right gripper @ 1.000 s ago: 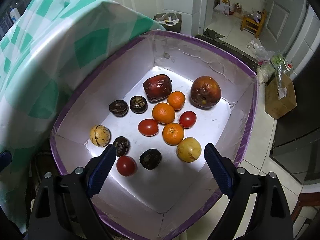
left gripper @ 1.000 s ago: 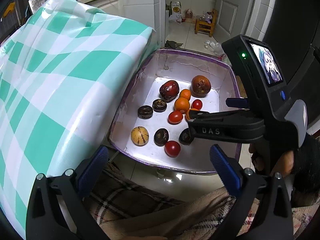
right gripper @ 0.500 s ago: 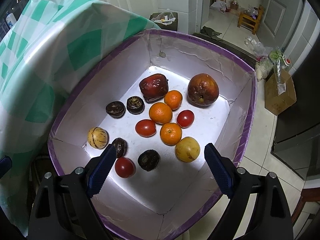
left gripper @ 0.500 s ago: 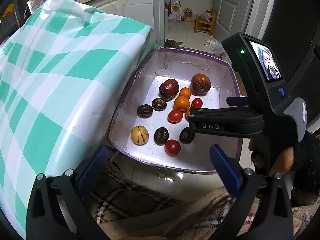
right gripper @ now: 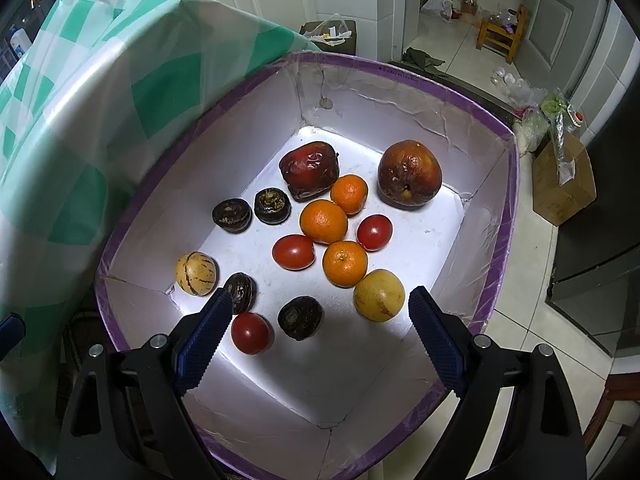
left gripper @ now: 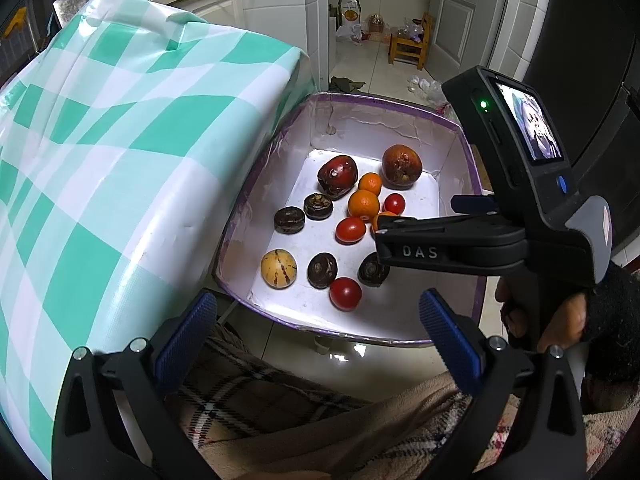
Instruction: Organize fruits
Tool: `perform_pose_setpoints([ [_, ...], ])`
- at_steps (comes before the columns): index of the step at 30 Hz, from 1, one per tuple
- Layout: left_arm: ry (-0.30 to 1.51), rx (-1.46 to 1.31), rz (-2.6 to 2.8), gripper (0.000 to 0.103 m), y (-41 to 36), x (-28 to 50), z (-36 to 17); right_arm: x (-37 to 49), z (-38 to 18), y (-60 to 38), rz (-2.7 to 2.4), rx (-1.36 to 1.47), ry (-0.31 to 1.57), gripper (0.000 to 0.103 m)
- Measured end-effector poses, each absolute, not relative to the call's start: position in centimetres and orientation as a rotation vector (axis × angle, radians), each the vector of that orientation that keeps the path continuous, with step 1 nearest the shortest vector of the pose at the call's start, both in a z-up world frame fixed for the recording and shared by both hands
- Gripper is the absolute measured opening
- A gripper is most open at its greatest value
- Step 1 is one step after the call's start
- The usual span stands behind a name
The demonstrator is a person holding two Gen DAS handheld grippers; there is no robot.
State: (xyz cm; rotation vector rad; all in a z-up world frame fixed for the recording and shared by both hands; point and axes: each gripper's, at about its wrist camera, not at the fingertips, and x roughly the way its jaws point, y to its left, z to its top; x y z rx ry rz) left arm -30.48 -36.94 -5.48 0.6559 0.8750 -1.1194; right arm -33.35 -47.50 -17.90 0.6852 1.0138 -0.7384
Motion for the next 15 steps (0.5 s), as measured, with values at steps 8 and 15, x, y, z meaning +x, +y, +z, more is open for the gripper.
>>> perform_pose_setpoints([
  [8,0.875,0.656,-1.118,0.101,-37.02,-30.47,-5.43,-33.36,-18.14,-47.47,-0.735,0.695,1.018,0.087],
  [15,0.873,0.660,-1.119,0.101,-36.95,-30.59,-5.66,-33.40,-18.35,-47.51,-0.738,0.705,1.017,0.087],
])
